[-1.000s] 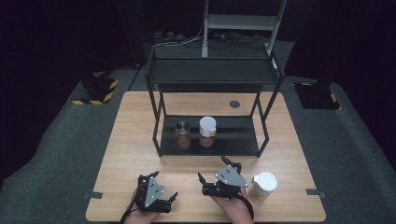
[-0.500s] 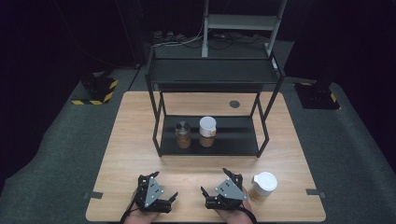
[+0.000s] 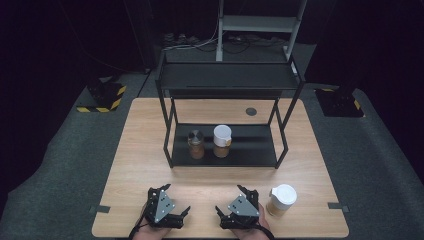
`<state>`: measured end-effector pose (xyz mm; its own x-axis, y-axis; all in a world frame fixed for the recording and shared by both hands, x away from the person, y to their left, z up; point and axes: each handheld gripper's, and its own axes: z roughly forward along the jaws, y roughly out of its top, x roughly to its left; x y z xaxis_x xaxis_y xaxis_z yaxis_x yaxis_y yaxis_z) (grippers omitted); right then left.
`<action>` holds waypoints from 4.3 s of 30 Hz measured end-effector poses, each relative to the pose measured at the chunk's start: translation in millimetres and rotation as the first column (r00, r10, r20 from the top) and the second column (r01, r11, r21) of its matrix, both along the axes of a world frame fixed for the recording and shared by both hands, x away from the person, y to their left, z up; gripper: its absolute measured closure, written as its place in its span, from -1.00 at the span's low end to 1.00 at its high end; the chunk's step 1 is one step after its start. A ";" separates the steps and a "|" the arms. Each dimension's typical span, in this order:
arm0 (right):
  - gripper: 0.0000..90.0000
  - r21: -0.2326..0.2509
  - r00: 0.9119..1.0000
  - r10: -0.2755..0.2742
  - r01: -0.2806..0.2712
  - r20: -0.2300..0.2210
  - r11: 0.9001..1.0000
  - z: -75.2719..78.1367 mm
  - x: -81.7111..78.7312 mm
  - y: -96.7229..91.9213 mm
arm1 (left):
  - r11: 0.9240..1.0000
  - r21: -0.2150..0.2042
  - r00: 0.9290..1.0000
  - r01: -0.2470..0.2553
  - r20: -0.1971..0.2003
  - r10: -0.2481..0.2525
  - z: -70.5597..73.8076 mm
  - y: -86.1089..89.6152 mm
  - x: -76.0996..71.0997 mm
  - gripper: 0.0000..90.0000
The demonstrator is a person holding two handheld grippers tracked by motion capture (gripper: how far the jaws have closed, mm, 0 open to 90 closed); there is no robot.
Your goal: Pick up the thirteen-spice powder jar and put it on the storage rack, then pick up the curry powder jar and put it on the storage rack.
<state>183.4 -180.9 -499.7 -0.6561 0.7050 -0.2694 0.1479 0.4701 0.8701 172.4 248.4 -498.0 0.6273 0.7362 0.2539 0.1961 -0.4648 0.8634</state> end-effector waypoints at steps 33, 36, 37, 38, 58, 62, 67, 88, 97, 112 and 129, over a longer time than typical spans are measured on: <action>-0.99 0.061 0.997 0.040 -0.044 0.063 0.997 6.7 -12.1 -10.4 | 0.999 0.032 1.000 0.007 0.022 -0.008 -0.9 -4.5 -3.4 -0.98; -0.99 0.065 0.996 0.044 -0.049 0.076 0.997 9.2 -15.0 -11.2 | 0.999 0.033 1.000 0.006 0.021 -0.006 -0.8 -4.7 -3.3 -0.98; -0.99 0.065 0.996 0.044 -0.049 0.076 0.997 9.2 -15.0 -11.2 | 0.999 0.033 1.000 0.006 0.021 -0.006 -0.8 -4.7 -3.3 -0.98; -0.99 0.078 0.995 0.052 -0.059 0.084 0.995 11.1 -17.0 -12.9 | 1.000 0.031 1.000 0.006 0.020 -0.007 -0.9 -4.4 -3.2 -0.98; -1.00 0.147 0.989 0.083 -0.100 0.123 0.984 35.2 -32.3 -29.8 | 1.000 0.024 1.000 0.011 0.020 -0.012 -1.1 -2.8 -2.6 -0.98; -1.00 0.155 0.988 0.081 -0.101 0.130 0.983 38.1 -33.6 -35.6 | 1.000 0.023 1.000 0.012 0.019 -0.013 -1.1 -2.4 -2.4 -0.98; -1.00 0.173 0.989 0.073 -0.096 0.131 0.980 41.4 -35.6 -40.9 | 1.000 0.021 1.000 0.014 0.018 -0.014 -0.9 -1.9 -2.1 -0.98; -1.00 0.202 0.988 0.060 -0.088 0.140 0.975 51.6 -45.3 -60.6 | 1.000 0.016 1.000 0.023 0.013 -0.023 -0.6 0.0 -0.9 -0.98; -1.00 0.204 0.989 0.036 -0.065 0.141 0.977 54.1 -49.1 -71.6 | 0.999 0.016 1.000 0.027 0.010 -0.027 -0.3 0.3 -0.3 -0.98; -1.00 0.216 0.990 -0.023 -0.008 0.142 0.976 56.0 -53.4 -93.0 | 0.999 0.016 0.999 0.033 0.005 -0.033 0.1 0.7 0.6 -0.98; -1.00 0.239 0.985 -0.118 0.085 0.128 0.967 54.0 -58.7 -119.9 | 0.999 0.018 0.999 0.036 0.002 -0.036 0.6 0.8 1.3 -0.98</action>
